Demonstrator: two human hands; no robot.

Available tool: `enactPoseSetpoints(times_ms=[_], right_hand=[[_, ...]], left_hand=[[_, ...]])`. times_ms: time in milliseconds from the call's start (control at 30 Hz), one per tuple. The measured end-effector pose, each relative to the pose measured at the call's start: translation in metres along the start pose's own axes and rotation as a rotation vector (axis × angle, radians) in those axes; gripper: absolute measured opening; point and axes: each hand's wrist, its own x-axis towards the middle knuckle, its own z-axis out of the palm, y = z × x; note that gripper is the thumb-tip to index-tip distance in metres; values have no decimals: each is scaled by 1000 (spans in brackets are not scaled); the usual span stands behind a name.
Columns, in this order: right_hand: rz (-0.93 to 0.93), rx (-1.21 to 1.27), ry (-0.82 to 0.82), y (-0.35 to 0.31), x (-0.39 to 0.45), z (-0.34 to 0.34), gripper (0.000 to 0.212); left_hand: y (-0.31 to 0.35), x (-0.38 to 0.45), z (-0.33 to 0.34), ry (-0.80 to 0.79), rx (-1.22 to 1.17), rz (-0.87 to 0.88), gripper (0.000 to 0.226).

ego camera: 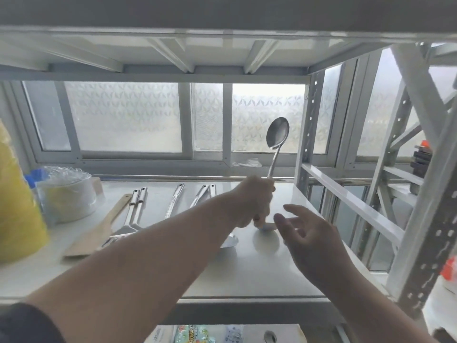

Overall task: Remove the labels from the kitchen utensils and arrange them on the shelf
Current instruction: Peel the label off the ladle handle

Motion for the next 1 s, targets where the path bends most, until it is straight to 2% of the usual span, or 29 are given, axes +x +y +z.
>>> enactPoseSetpoints(times_ms=[133,267,367,500,600,800,1000], right_hand=[[-8,-79,109,15,0,-2,51],[-48,-252,95,31,1,-10,58],[-47,-376,58,39,5,-15,50],[-18,-515,28,48,14,-24,42],[19,-538,16,56,18,-26,38],[64,-509,48,76,18,-16,11],[83,-525,19,81,22,-13,19]], left_hand=[[-4,5,40,-38,-108,6,32],[-12,24,61,-4,-68,55,30],[-9,28,80,16,-100,47,31],[-4,40,97,14,-275,17,26],[-2,47,106,9,-351,1,22],[-16,66,126,138,-11,35,29],[-35,78,123,165,213,84,37]])
